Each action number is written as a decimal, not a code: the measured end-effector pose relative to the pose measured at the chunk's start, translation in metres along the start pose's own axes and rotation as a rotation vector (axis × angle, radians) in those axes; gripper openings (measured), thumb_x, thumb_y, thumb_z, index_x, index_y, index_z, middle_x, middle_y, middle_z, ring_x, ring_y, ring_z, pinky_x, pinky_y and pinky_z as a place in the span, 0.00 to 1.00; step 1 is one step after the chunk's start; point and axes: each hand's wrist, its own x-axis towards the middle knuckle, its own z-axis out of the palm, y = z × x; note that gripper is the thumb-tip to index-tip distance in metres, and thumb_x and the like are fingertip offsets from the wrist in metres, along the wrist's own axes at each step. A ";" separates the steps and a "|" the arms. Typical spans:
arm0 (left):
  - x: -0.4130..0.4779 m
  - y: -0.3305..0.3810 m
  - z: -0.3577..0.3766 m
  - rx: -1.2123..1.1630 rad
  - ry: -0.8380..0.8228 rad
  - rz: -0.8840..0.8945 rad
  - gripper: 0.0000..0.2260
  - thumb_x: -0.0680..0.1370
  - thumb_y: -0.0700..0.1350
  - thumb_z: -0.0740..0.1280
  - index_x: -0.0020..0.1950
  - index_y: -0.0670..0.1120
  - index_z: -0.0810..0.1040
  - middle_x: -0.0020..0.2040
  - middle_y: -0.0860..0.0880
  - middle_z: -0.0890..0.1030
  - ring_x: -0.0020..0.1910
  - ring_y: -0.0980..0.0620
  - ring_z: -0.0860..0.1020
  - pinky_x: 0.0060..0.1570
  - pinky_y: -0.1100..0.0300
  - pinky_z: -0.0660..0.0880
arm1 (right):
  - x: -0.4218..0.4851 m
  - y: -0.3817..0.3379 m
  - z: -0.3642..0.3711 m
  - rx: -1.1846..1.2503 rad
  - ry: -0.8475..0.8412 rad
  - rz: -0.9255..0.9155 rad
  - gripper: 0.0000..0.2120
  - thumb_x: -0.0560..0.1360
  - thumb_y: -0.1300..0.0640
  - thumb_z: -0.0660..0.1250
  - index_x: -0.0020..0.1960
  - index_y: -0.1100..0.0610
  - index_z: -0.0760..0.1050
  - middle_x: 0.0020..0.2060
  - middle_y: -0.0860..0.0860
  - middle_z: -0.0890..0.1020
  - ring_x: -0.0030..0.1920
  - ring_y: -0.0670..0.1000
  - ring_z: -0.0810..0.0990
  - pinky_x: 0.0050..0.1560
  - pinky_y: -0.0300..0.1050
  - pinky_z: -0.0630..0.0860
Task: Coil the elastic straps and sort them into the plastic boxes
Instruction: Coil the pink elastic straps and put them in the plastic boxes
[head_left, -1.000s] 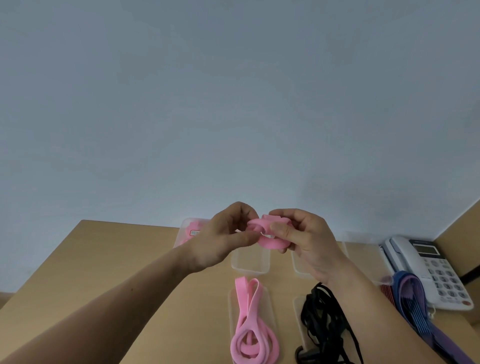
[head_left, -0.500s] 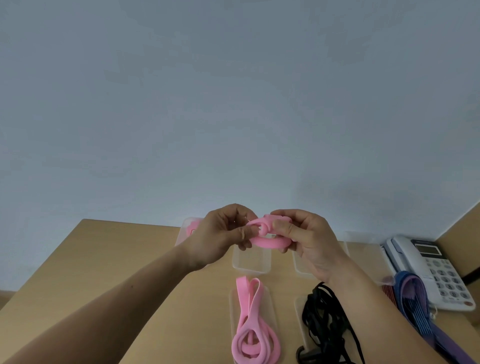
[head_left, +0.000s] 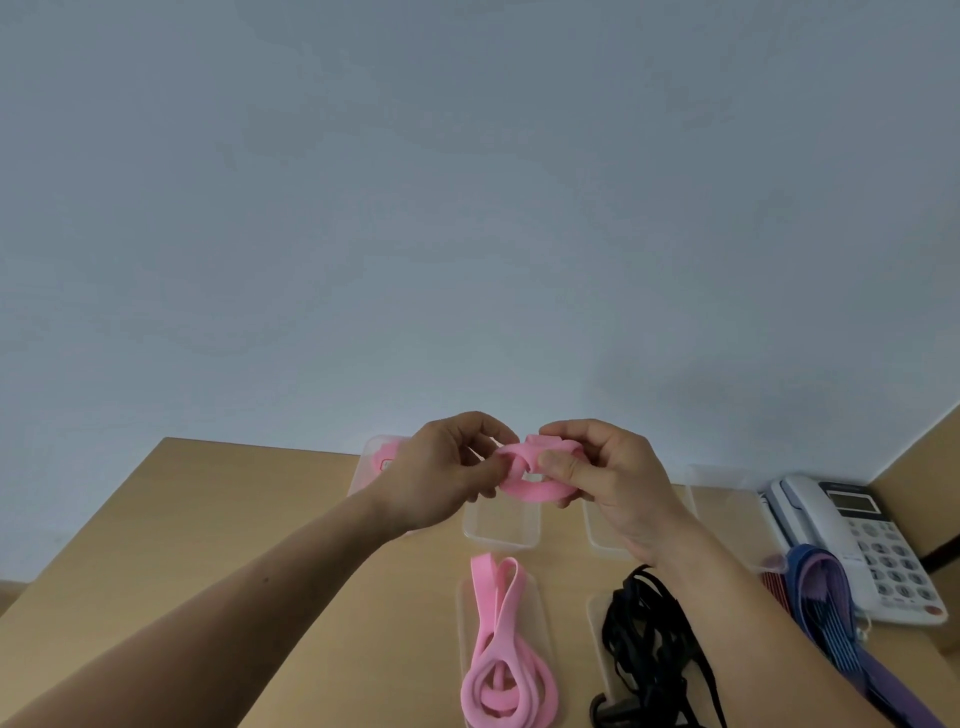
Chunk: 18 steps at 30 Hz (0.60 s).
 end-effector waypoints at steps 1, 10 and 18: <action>0.000 0.001 0.000 0.008 -0.021 -0.010 0.06 0.75 0.43 0.71 0.51 0.49 0.81 0.44 0.49 0.84 0.39 0.53 0.80 0.39 0.57 0.77 | 0.000 0.000 0.000 -0.013 -0.014 0.001 0.21 0.62 0.53 0.77 0.53 0.57 0.82 0.45 0.54 0.86 0.40 0.50 0.83 0.35 0.43 0.78; 0.009 0.019 -0.002 -0.150 -0.178 -0.176 0.16 0.76 0.53 0.66 0.59 0.45 0.80 0.51 0.46 0.85 0.49 0.44 0.83 0.49 0.52 0.80 | -0.002 -0.002 0.001 -0.056 -0.084 -0.043 0.15 0.64 0.57 0.80 0.50 0.49 0.84 0.45 0.52 0.86 0.42 0.51 0.84 0.38 0.42 0.79; 0.009 0.015 0.002 -0.258 -0.125 -0.126 0.13 0.79 0.47 0.70 0.60 0.41 0.81 0.50 0.38 0.85 0.45 0.41 0.83 0.44 0.54 0.79 | -0.004 -0.001 -0.002 -0.129 -0.005 -0.100 0.21 0.61 0.45 0.79 0.53 0.45 0.81 0.49 0.48 0.86 0.46 0.52 0.86 0.45 0.41 0.80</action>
